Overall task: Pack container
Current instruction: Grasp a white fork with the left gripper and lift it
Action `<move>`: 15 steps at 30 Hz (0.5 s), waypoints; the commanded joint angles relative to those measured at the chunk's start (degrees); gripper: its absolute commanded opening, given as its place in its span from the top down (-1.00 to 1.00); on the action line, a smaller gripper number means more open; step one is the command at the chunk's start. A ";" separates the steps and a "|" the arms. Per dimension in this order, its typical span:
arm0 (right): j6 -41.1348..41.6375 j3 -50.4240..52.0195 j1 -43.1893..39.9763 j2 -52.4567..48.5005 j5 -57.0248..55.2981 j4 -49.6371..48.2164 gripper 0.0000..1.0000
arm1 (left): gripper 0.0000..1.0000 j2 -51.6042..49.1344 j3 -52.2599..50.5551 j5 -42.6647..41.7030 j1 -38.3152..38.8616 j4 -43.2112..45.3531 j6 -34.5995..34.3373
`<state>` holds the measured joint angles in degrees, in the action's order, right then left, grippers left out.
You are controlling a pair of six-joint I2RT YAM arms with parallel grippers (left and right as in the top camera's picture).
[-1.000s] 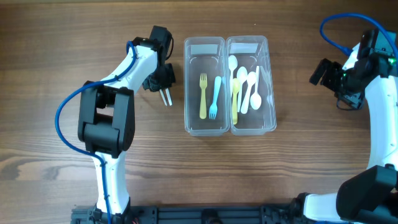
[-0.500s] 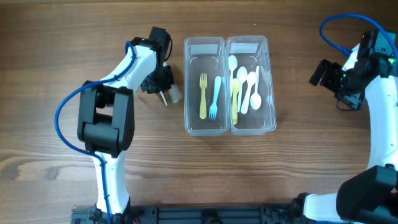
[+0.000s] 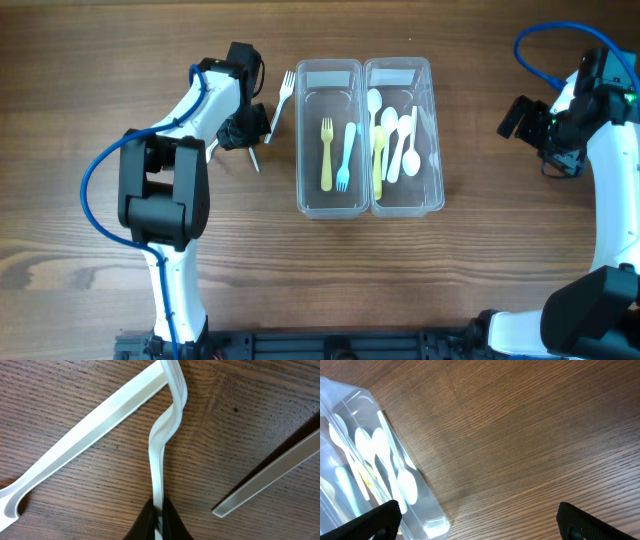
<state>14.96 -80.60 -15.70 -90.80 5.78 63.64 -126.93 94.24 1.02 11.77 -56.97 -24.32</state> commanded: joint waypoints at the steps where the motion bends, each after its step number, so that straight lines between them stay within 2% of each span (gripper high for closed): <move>1: -0.02 0.48 -0.07 -0.39 0.61 0.11 -0.99 | 0.92 -1.40 -0.26 0.94 -0.59 -1.27 3.04; 4: 0.02 0.48 -0.07 -0.39 0.61 0.09 -1.00 | 0.92 2.86 2.01 0.94 -0.52 -4.48 6.01; 7: 0.02 0.48 -0.07 -0.39 0.61 0.07 -0.99 | 0.92 12.13 7.19 -1.88 0.39 -7.78 8.00; 12: 0.02 0.48 -0.07 -0.39 0.61 0.09 -1.00 | 0.92 25.53 8.22 -4.22 6.84 -4.33 9.11; 15: 0.04 0.48 -0.07 -0.39 0.63 0.07 -1.00 | 0.92 26.95 8.20 -4.17 12.52 -2.67 8.90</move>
<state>14.96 -80.60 -15.70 -90.80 5.78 63.66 -100.68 102.63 -1.54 18.70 -60.51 -16.73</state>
